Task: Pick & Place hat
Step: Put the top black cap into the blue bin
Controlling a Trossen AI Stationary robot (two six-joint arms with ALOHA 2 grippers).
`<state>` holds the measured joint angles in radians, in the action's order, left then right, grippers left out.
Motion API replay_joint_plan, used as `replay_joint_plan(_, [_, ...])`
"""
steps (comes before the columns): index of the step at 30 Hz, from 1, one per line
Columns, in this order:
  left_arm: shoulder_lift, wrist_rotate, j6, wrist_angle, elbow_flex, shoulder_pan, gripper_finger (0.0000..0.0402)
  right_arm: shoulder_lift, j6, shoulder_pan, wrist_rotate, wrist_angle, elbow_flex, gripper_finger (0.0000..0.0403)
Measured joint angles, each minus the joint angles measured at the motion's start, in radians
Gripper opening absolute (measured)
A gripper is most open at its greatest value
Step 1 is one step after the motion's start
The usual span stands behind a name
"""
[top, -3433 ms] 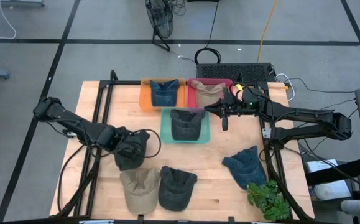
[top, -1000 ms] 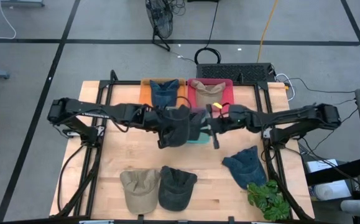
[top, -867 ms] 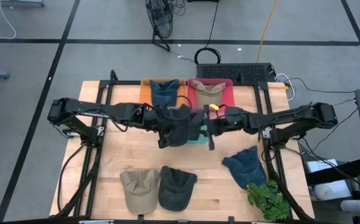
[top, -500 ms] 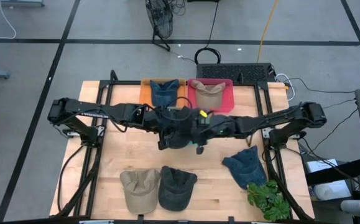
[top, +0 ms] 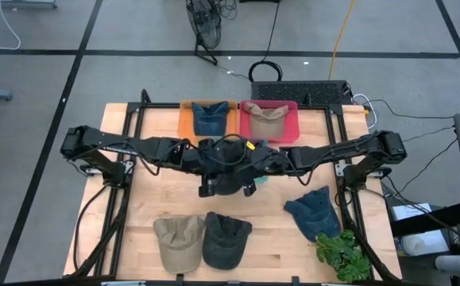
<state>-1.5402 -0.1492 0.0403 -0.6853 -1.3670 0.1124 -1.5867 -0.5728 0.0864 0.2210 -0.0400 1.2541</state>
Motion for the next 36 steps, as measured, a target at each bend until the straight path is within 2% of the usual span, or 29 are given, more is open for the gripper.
replay_joint_plan(5, [0.0, -0.019, -0.029, 0.0, 0.0, 0.012, 0.0006, 0.0, 0.012, 0.0, -0.013, -0.024, 0.0, 0.0105])
replay_joint_plan(10, [0.0, -0.022, -0.058, 0.003, 0.0, 0.013, 0.0015, 0.0, 0.049, -0.001, -0.015, -0.058, 0.002, 0.0083])
replay_joint_plan(15, [-0.001, -0.036, -0.072, 0.022, 0.002, 0.013, 0.0006, 0.001, 0.058, -0.001, -0.014, -0.073, 0.002, 0.0043])
replay_joint_plan(19, [-0.001, -0.04, -0.072, 0.027, 0.002, 0.013, 0.0016, 0.002, 0.049, 0.0, -0.014, -0.092, 0.002, 0.0006])
replay_joint_plan(27, [-0.001, -0.091, -0.072, 0.028, 0.002, 0.012, 0.0013, 0.002, 0.029, 0.0, 0.017, -0.104, 0.002, 0.0001])
replay_joint_plan(33, [0.008, -0.138, -0.061, 0.03, -0.002, 0.015, 0.0058, 0.002, 0.011, -0.023, 0.02, -0.139, -0.039, 0.0])
replay_joint_plan(36, [0.006, -0.138, -0.058, 0.009, -0.002, 0.015, 0.0083, 0.013, 0.023, -0.057, 0.017, -0.077, -0.098, 0.0])
